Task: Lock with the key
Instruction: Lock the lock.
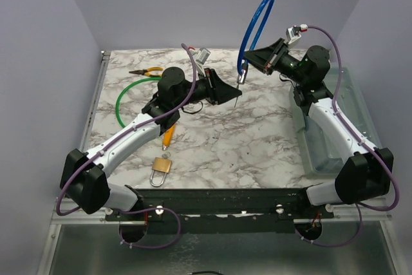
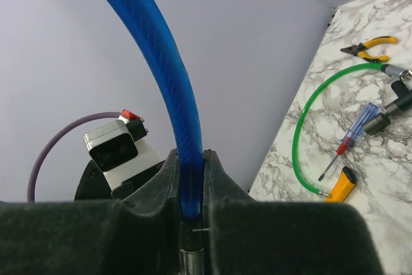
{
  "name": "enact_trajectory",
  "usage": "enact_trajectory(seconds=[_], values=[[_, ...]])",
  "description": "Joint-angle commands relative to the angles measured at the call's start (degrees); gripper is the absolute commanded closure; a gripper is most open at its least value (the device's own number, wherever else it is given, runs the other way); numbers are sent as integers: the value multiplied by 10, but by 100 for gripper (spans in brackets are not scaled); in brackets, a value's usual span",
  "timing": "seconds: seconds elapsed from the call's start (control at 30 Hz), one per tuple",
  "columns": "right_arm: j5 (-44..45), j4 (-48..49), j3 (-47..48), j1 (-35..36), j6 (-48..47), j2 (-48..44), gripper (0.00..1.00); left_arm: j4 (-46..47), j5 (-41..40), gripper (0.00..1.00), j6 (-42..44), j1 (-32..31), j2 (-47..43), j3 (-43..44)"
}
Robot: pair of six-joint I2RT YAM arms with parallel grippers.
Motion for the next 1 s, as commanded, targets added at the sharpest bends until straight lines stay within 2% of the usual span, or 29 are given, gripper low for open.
enact_trajectory(seconds=[0.0,0.27,0.57,0.97], values=[[7,38,0,-4,7,-7,99,17,9,73,-6,-3,-13,-3],[7,46,-9,-4,6,-10,99,17,4,99,-10,-4,-18,-3],[16,78,16,-38,27,5,100,-10,10,100,15,-31,-47,-42],[37,74,42,-70,28,10,99,-147,-108,100,95,-92,-68,-57]])
